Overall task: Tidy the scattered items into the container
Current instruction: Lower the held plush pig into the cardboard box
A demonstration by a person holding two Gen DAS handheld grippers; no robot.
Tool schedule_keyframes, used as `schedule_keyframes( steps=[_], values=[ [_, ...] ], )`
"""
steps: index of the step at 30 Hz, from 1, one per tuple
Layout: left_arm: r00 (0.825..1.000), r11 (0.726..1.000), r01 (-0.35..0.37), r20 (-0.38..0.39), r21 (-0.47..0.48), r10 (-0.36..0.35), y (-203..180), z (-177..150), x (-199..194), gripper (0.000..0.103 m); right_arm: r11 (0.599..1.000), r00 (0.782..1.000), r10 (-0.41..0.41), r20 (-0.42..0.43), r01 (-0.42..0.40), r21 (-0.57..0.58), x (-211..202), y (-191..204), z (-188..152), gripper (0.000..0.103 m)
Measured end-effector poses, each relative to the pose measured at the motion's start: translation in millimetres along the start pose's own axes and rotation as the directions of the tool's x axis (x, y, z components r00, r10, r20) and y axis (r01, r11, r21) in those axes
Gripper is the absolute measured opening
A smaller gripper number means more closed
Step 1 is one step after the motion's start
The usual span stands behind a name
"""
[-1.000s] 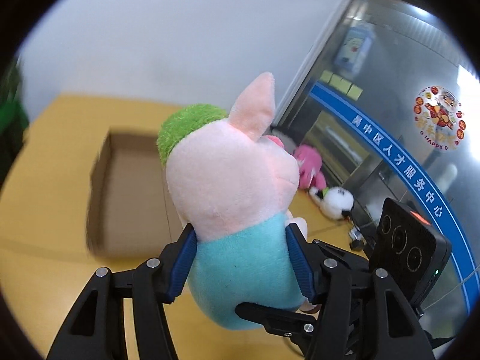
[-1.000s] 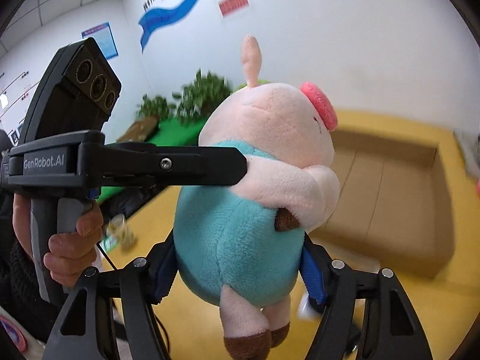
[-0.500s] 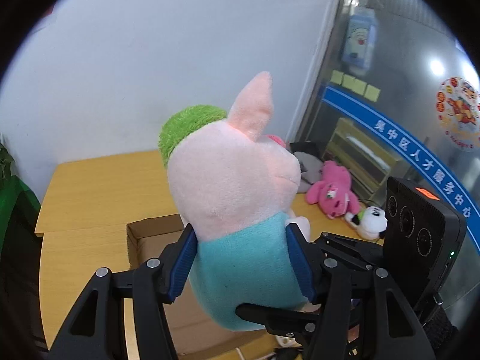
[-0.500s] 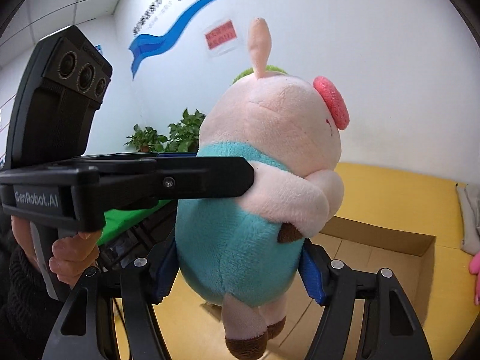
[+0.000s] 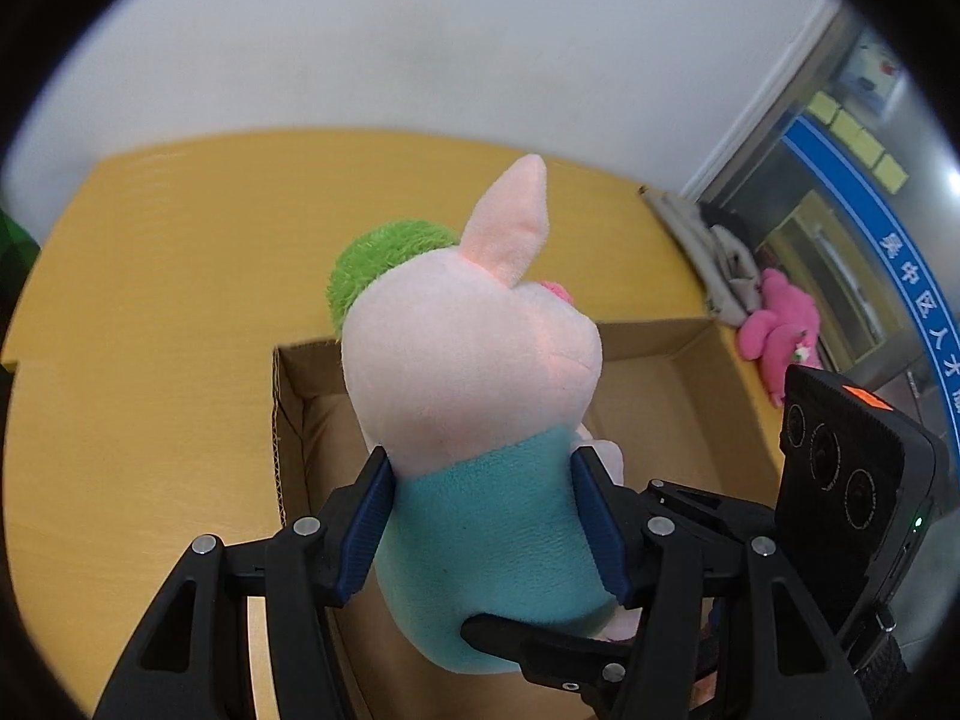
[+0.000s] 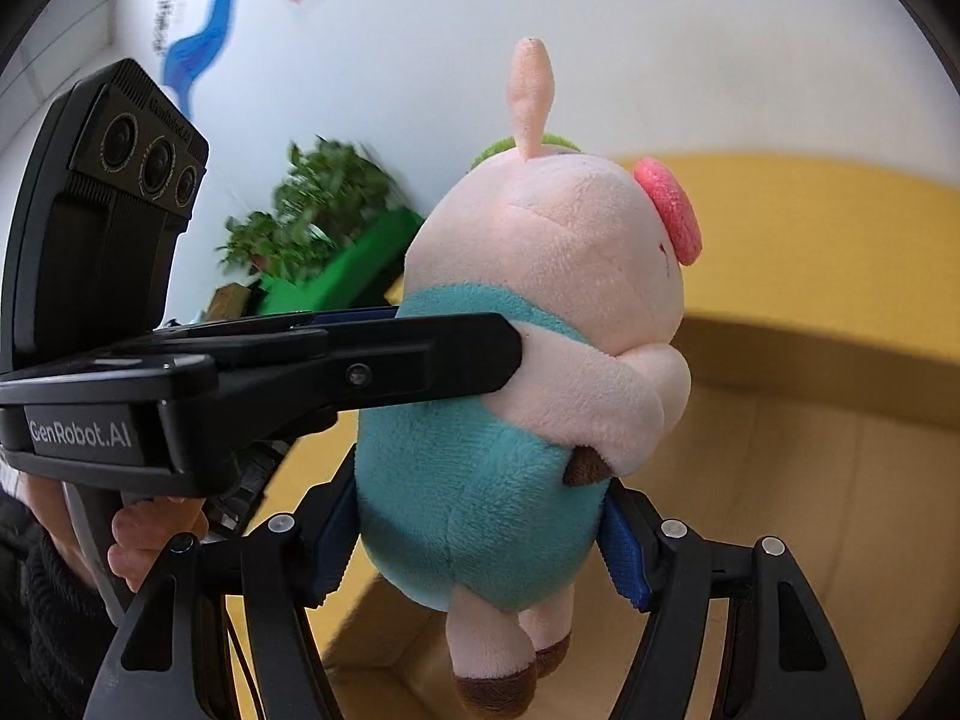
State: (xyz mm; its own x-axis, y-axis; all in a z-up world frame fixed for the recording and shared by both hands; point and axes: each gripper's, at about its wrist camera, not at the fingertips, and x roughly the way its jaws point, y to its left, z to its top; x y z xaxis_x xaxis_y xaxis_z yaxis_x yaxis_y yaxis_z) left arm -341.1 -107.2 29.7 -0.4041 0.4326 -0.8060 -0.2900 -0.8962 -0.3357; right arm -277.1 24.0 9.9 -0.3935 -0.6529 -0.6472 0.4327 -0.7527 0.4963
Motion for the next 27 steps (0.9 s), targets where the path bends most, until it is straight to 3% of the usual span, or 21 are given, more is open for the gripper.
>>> schedule_keyframes(
  steps=[5,11,14,19,22,27],
  values=[
    [0.998,0.999,0.034,-0.056,-0.029,-0.036,29,-5,44,0.058,0.998,0.997,-0.027,-0.070,0.031,0.046,48,-32,-10,0.074],
    [0.998,1.000,-0.007,-0.059,0.007,0.007,19,-13,38,0.059,0.999,0.996,-0.022,-0.085,0.026,0.046,58,-30,-22,0.074],
    [0.997,1.000,-0.011,-0.078,0.001,0.011,21,-19,38,0.059,0.998,0.996,-0.008,-0.085,0.014,0.063,82,-30,19,0.074],
    [0.995,1.000,-0.018,-0.095,-0.006,0.017,26,-27,46,0.061,0.996,0.995,-0.013,-0.095,0.021,0.090,90,-16,-13,0.074],
    [0.996,0.999,-0.017,-0.084,-0.035,0.015,36,-28,48,0.067,0.993,0.995,-0.008,-0.104,0.020,0.117,119,-6,5,0.074],
    [0.998,0.999,-0.015,-0.057,-0.040,0.013,36,-29,41,0.070,0.991,0.995,0.012,-0.104,0.003,0.137,115,-12,2,0.076]
  ],
)
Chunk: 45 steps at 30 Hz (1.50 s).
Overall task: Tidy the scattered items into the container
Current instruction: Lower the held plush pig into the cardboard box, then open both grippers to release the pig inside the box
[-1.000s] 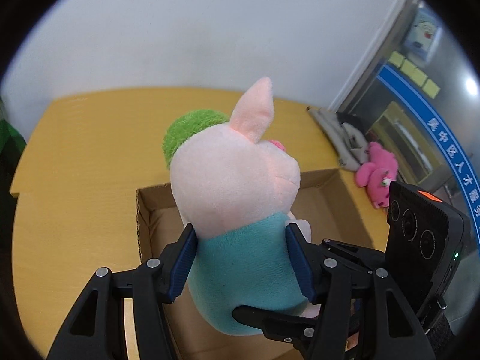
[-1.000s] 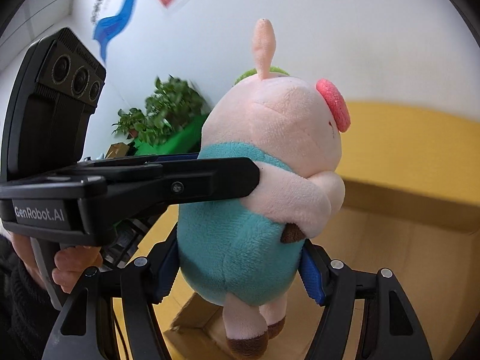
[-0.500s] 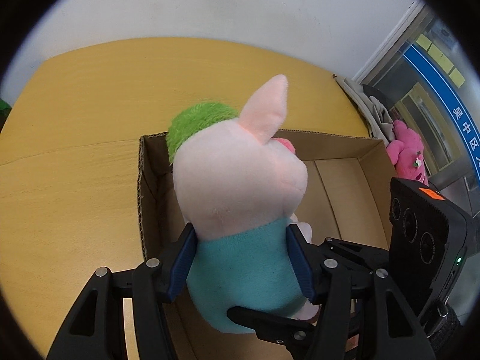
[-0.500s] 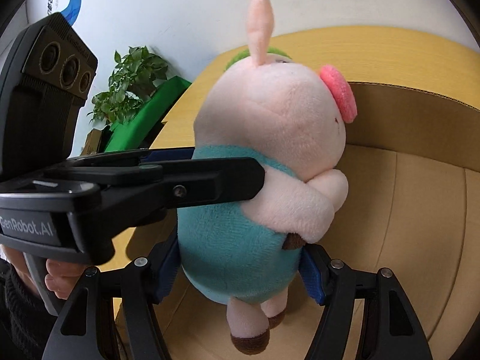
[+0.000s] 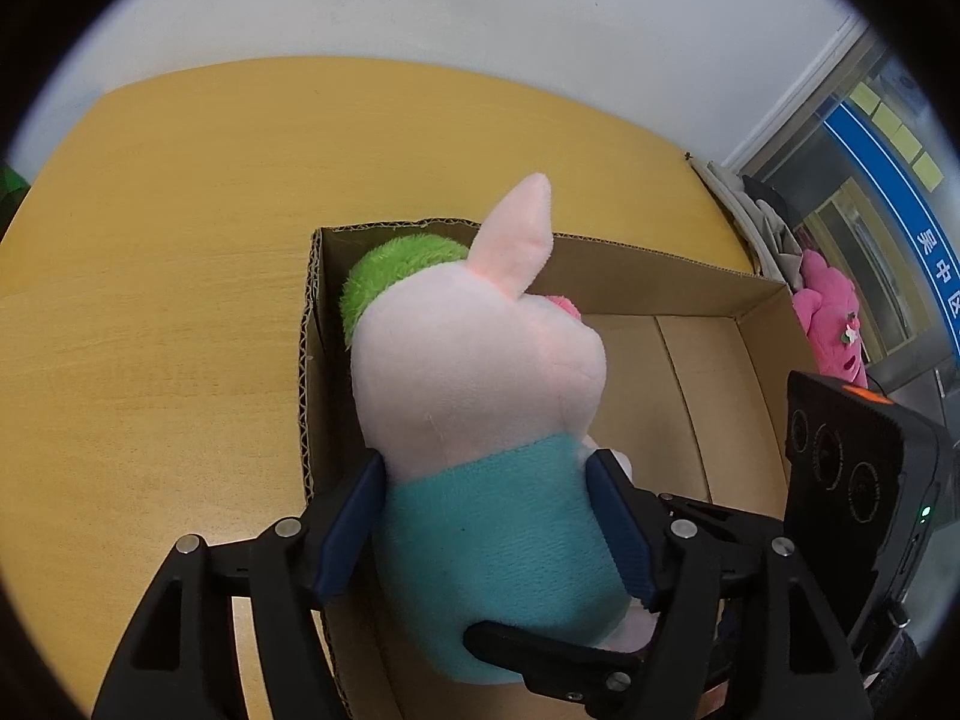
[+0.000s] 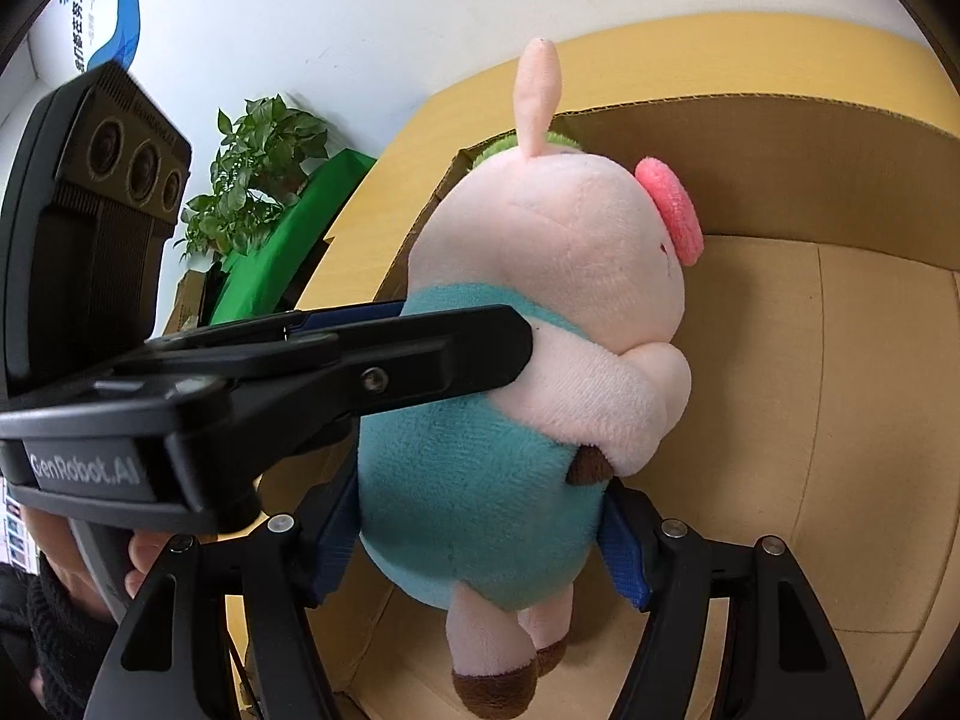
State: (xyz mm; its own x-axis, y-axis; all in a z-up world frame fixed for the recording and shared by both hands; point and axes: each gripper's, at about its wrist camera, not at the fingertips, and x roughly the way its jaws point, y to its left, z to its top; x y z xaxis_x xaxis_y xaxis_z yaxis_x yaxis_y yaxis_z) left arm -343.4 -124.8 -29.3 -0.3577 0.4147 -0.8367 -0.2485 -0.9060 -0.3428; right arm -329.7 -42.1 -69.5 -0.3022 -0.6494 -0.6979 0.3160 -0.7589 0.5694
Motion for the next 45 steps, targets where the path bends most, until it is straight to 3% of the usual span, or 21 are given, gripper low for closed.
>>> schedule_keyframes(
  steps=[4,7,12,13,16,20,26,30,35,37,45],
  values=[
    [0.998,0.999,-0.044,0.041,0.012,0.044,-12,0,-16,0.070,1.000,1.000,-0.003,0.012,0.003,-0.008,-9,-2,-8,0.092],
    [0.993,0.997,-0.064,0.102,0.033,0.060,-22,-7,-45,0.070,0.999,0.999,-0.012,0.040,0.014,-0.052,-30,5,-11,0.096],
    [0.966,0.992,-0.120,0.233,0.035,0.108,-45,-41,-112,0.072,0.993,0.996,-0.023,0.085,0.033,-0.115,-77,25,-23,0.102],
    [0.960,0.991,-0.126,0.254,0.035,0.114,-50,-48,-121,0.077,0.991,0.994,-0.018,0.105,0.032,-0.128,-94,29,-29,0.102],
    [0.942,0.986,-0.165,0.301,0.032,0.148,-64,-85,-148,0.080,0.980,0.985,-0.028,0.171,0.060,-0.189,-156,39,-55,0.103],
    [0.931,0.985,-0.169,0.332,0.031,0.149,-76,-137,-160,0.080,0.963,0.962,-0.045,0.269,0.113,-0.244,-251,32,-111,0.103],
    [0.946,0.990,-0.140,0.295,-0.014,0.138,-81,-184,-136,0.080,0.964,0.941,-0.141,0.308,0.201,-0.172,-314,-6,-186,0.103],
    [0.954,0.987,-0.163,0.254,-0.004,0.159,-86,-196,-106,0.080,0.958,0.935,-0.225,0.275,0.264,-0.114,-305,-43,-214,0.103],
    [0.977,0.990,-0.137,0.161,-0.033,0.140,-82,-212,-66,0.079,0.955,0.938,-0.288,0.195,0.296,-0.012,-276,-100,-227,0.102],
    [0.976,0.986,-0.161,0.142,-0.044,0.166,-78,-217,-57,0.079,0.946,0.928,-0.307,0.209,0.322,-0.041,-275,-101,-230,0.102],
    [0.973,0.984,-0.176,0.144,-0.032,0.178,-85,-235,-64,0.079,0.940,0.930,-0.315,0.192,0.333,-0.073,-279,-97,-243,0.102]
  ],
)
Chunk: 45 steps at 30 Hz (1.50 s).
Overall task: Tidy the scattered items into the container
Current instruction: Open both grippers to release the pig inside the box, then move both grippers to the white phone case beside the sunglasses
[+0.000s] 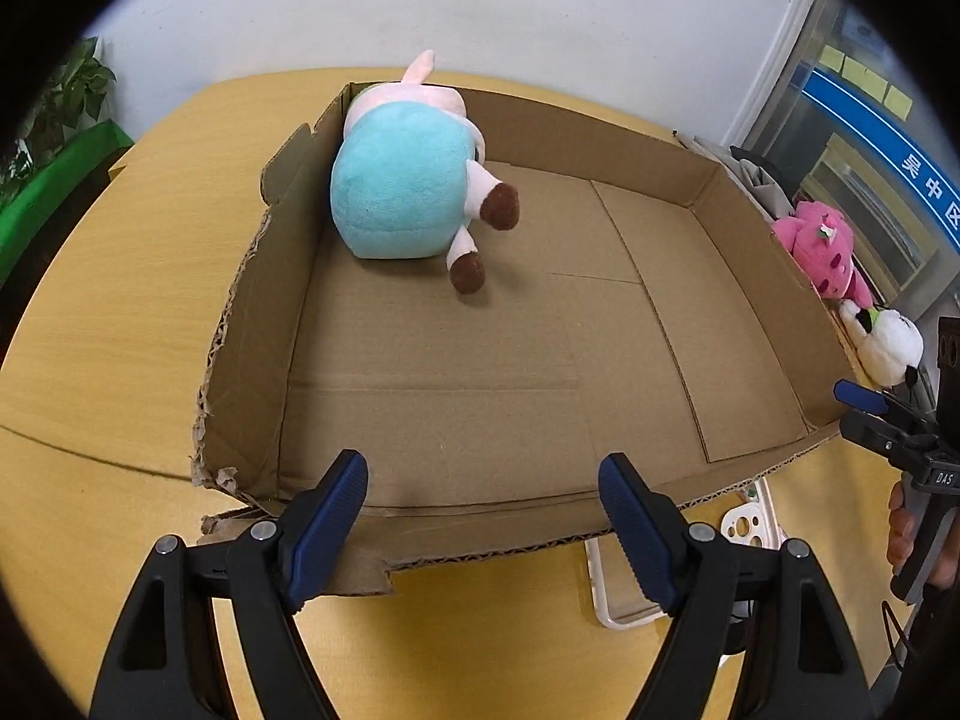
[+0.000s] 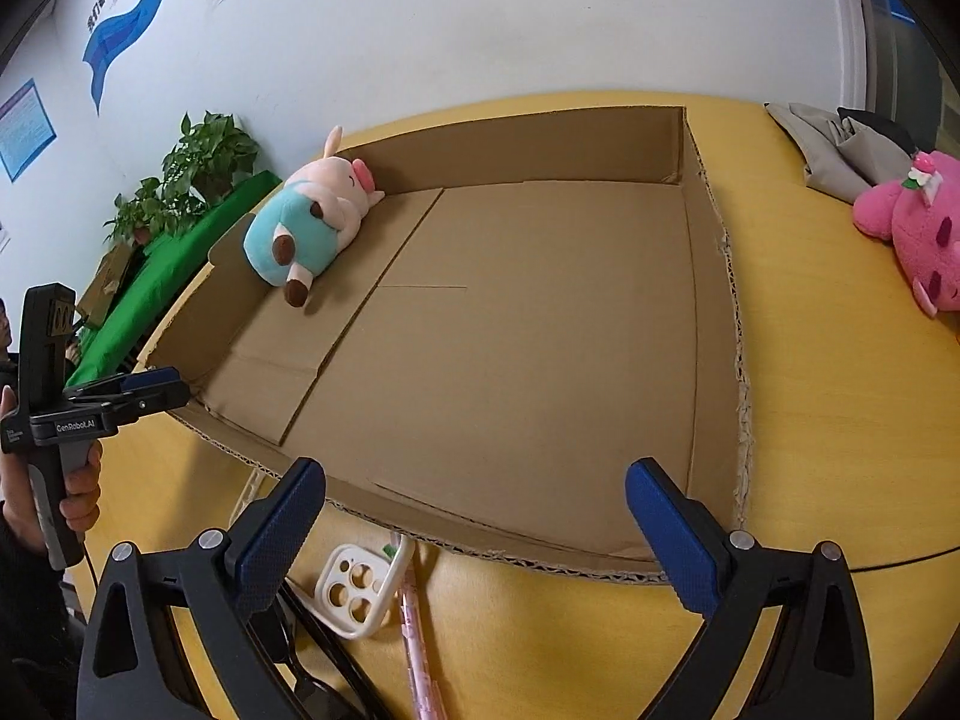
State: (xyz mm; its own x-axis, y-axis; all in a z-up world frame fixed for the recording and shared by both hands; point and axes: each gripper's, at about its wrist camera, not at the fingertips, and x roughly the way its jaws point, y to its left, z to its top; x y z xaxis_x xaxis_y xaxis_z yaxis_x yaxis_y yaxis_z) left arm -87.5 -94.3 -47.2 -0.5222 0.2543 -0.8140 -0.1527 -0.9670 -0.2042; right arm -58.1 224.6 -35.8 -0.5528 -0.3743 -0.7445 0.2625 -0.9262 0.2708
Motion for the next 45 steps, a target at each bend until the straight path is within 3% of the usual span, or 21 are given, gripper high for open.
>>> schedule_keyframes(
  steps=[7,14,21,33,45],
  values=[
    [0.996,0.999,-0.042,0.085,0.007,0.041,-4,-8,-35,0.079,1.000,0.999,0.018,0.034,-0.017,-0.019,-24,-6,-13,0.102],
    [0.988,0.999,-0.005,0.155,0.054,-0.004,-29,-35,-82,0.080,0.992,0.983,0.126,0.132,-0.122,-0.039,-70,20,-25,0.103],
    [0.994,0.997,0.040,0.094,0.059,-0.046,-45,-65,-70,0.080,0.989,0.978,0.148,0.145,-0.147,-0.022,-70,38,-44,0.103],
    [0.994,0.995,0.098,0.043,-0.012,-0.097,-36,-85,-54,0.080,0.996,0.990,0.093,0.104,-0.094,0.007,-59,43,-69,0.103],
    [0.988,0.989,0.139,-0.064,-0.056,-0.143,-37,-74,10,0.076,1.000,0.999,0.022,0.036,-0.022,0.020,-22,48,-68,0.098]
  ],
)
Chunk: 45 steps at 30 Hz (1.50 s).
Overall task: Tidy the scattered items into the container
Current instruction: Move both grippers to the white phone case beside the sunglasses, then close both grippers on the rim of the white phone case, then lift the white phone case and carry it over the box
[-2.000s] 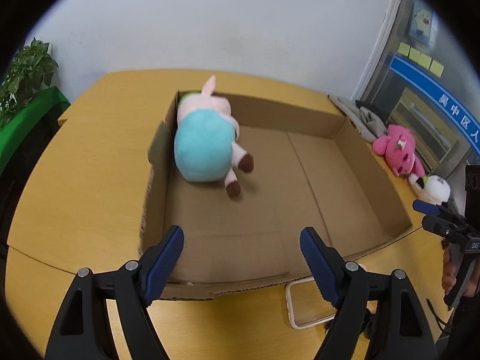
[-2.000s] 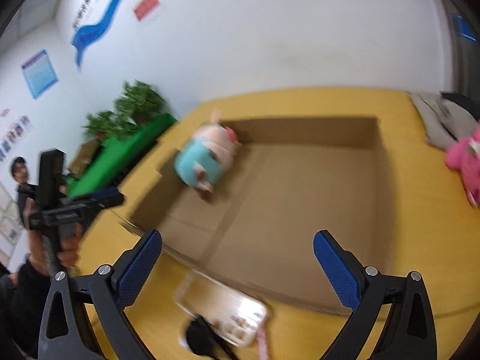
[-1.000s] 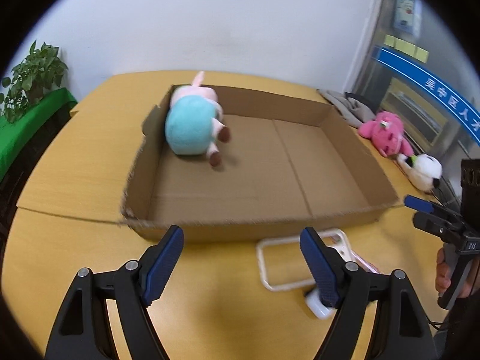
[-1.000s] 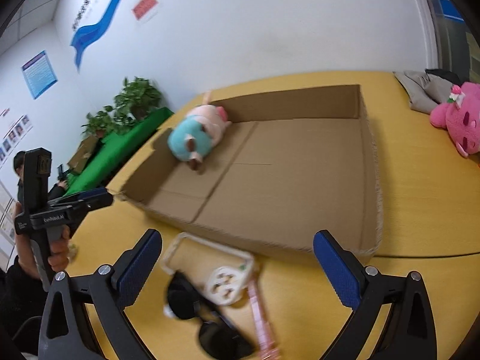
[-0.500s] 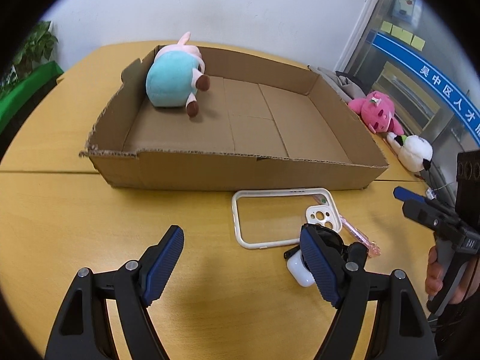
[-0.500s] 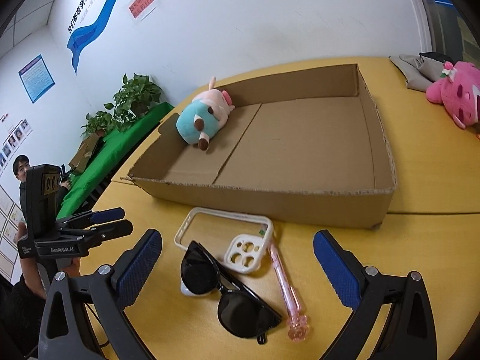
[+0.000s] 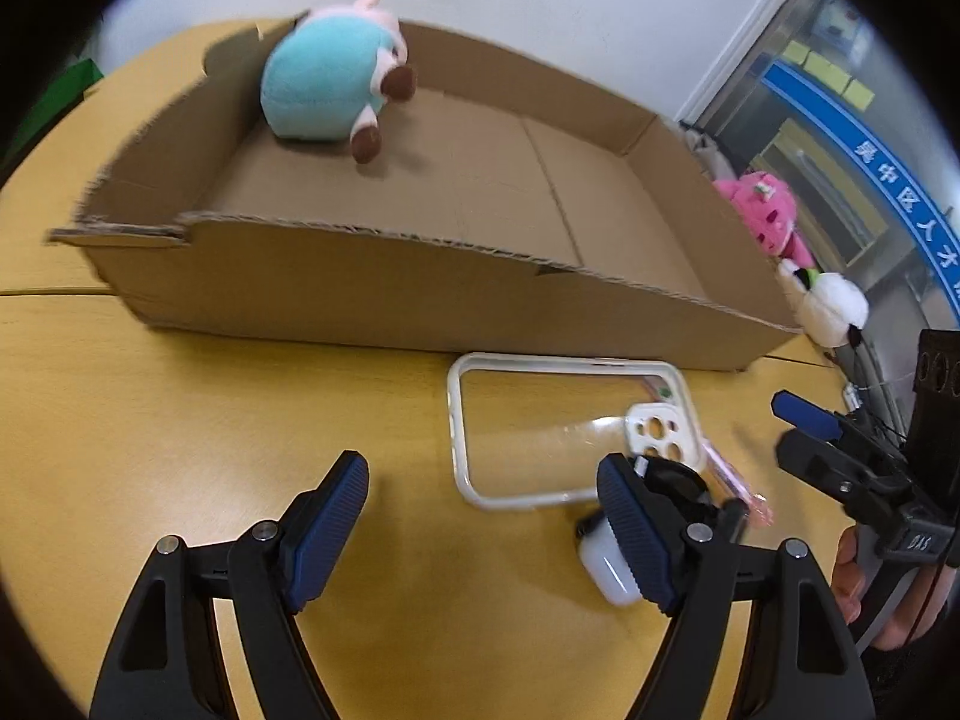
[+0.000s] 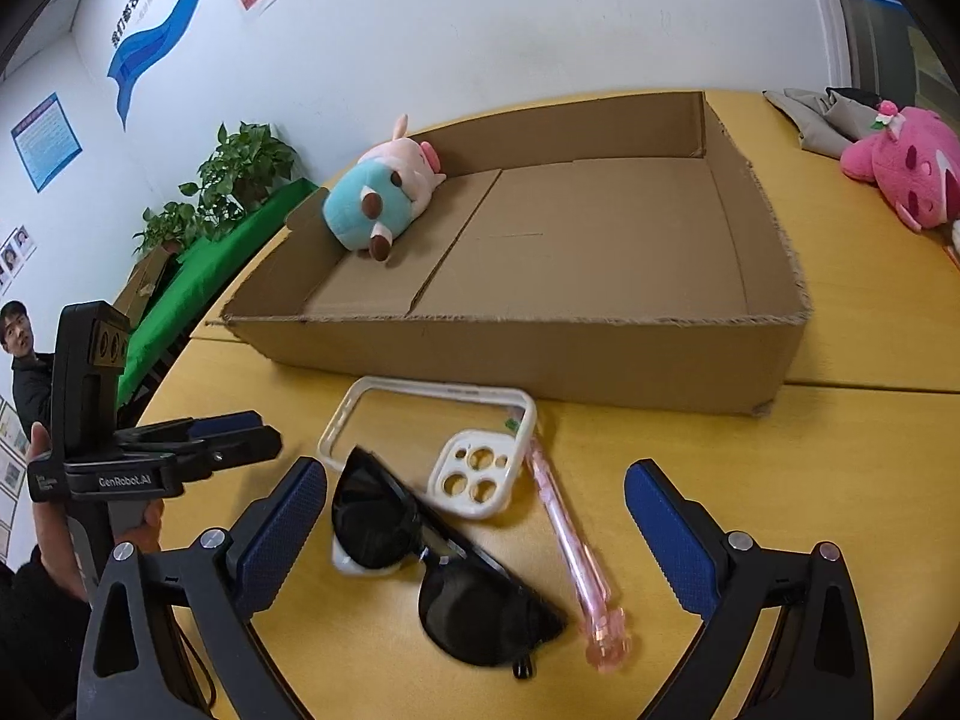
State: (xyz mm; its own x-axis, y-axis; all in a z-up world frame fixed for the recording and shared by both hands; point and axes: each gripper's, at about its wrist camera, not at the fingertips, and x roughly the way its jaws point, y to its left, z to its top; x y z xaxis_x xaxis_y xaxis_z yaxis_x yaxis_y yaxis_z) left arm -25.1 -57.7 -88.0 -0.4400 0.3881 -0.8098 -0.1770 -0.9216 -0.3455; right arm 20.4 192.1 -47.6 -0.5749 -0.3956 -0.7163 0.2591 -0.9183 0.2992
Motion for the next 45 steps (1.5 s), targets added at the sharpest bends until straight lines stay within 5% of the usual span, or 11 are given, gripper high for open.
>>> schedule_keyframes(
  steps=[2,6,10,22,29,36,45],
  values=[
    [0.999,1.000,-0.008,-0.038,-0.013,0.007,2,3,15,0.057,1.000,0.999,-0.019,-0.035,0.019,-0.016,16,1,5,0.087],
    [0.998,0.999,-0.034,-0.046,0.024,0.035,-5,6,24,0.040,0.998,0.995,-0.048,-0.088,0.044,-0.048,41,2,8,0.079],
    [0.997,0.999,-0.051,-0.062,0.011,0.052,-2,5,27,0.006,0.995,0.986,-0.066,-0.155,0.053,-0.082,68,2,3,0.057],
    [0.999,1.000,-0.030,-0.022,-0.007,0.030,-1,-7,0,0.004,0.990,0.990,-0.099,-0.103,0.088,-0.106,48,14,-1,0.011],
    [0.997,0.999,-0.026,0.073,0.032,0.024,-19,-7,-37,0.004,0.989,0.995,-0.097,0.006,0.097,-0.114,2,30,6,0.008],
    [0.991,0.998,0.015,0.133,0.066,-0.024,-26,5,-69,0.004,0.985,0.996,-0.089,0.025,0.092,-0.147,-14,36,25,0.008],
    [0.982,0.994,-0.019,0.189,0.110,-0.002,-41,43,-94,0.004,0.986,0.993,-0.050,0.111,0.067,-0.154,-35,39,63,0.008]
  ],
)
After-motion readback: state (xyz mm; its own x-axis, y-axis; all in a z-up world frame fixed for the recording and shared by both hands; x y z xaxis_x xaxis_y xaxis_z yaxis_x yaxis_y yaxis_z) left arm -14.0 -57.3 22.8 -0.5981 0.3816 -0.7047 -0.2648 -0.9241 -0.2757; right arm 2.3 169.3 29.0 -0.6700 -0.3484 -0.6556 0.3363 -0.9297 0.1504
